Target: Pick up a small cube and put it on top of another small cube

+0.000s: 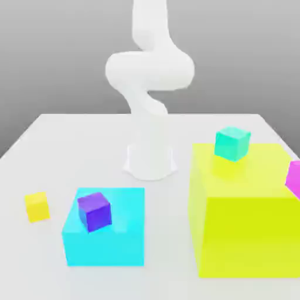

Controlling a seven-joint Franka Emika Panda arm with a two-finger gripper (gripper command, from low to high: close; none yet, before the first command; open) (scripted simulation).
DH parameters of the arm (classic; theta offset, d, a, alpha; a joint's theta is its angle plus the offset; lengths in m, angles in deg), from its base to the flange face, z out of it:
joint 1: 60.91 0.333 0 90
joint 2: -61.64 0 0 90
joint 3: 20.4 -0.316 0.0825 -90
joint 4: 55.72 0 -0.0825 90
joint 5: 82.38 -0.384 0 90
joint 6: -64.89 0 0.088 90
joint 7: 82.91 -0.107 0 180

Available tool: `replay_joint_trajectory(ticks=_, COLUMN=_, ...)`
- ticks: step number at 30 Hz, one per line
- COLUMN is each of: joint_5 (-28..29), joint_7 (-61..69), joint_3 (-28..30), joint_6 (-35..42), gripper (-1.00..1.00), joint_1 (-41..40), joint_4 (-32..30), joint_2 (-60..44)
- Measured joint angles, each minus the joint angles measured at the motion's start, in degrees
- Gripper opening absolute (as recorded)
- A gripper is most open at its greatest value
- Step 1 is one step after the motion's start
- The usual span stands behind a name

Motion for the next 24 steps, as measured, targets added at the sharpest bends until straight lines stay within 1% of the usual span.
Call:
replay_joint_trajectory(ticks=12, joint_5=-0.89, joint_7=-6.09, joint_3=13.70, joint_6=-15.83, gripper=0.00, joint_1=-13.81, joint_4=-14.39, joint_2=-25.58)
replay_joint_trajectory(ticks=19, joint_5=-3.07, joint_7=-8.34, joint_3=21.05, joint_6=-24.78, gripper=0.00, joint_1=-22.61, joint_4=-22.58, joint_2=-40.28)
replay_joint_trajectory(ticks=21, joint_5=-5.64, joint_7=-7.16, joint_3=21.20, joint_6=-27.52, gripper=0.00, joint_1=-24.58, joint_4=-23.78, joint_2=-44.50)
replay_joint_trajectory(ticks=24, joint_5=-12.98, joint_7=-1.92, joint_3=16.30, joint_6=-31.99, gripper=0.00, joint_1=-28.13, joint_4=-23.04, joint_2=-50.74)
